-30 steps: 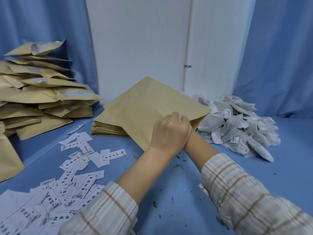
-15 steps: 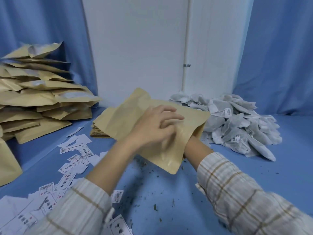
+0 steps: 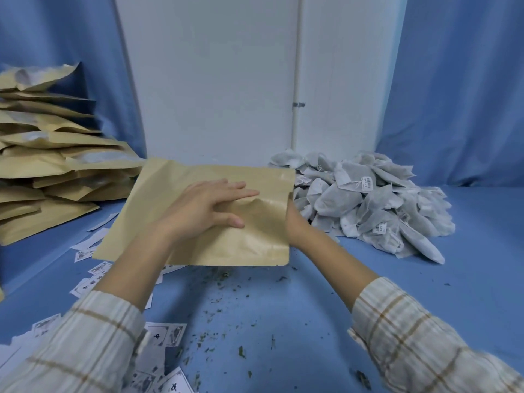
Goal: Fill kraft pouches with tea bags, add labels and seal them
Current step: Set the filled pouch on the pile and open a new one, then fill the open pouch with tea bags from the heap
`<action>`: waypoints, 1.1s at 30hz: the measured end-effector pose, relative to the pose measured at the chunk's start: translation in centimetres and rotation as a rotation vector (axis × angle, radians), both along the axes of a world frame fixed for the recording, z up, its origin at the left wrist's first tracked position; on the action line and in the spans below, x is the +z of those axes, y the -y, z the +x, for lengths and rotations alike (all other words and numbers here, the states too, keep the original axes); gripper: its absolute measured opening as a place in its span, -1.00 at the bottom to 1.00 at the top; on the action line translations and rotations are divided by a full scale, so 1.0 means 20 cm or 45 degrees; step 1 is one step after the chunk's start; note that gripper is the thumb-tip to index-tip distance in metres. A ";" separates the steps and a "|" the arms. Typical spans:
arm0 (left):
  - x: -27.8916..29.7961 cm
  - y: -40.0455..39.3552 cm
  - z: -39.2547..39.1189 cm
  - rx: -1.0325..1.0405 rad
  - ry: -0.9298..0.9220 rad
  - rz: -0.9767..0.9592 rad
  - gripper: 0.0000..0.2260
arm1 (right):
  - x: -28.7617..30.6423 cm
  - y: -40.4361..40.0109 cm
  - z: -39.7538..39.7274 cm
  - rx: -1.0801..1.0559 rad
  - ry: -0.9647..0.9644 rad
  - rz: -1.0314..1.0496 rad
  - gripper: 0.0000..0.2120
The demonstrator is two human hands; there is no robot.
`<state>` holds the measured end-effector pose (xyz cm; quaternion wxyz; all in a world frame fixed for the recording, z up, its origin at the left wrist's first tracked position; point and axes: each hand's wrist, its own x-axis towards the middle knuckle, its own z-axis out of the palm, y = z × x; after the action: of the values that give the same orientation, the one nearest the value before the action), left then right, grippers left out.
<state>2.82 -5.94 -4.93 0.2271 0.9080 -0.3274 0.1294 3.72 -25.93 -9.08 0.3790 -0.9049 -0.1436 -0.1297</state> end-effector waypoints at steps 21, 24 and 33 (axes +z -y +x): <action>-0.33 -0.04 0.24 0.205 -0.216 -0.205 -0.41 | -0.32 0.57 0.03 -0.323 -0.059 0.745 -0.90; -0.35 -0.04 0.20 0.180 -0.218 -0.252 -0.40 | -0.25 0.48 0.05 -0.135 -0.185 0.985 -0.93; -0.33 -0.01 0.11 0.071 -0.161 -0.271 -0.39 | -0.18 0.00 0.08 -0.125 -0.097 0.246 -0.86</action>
<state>5.08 -5.74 -11.53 0.3387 0.8938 -0.2717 0.1121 5.34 -25.85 -12.78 0.4628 -0.8744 -0.0713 -0.1269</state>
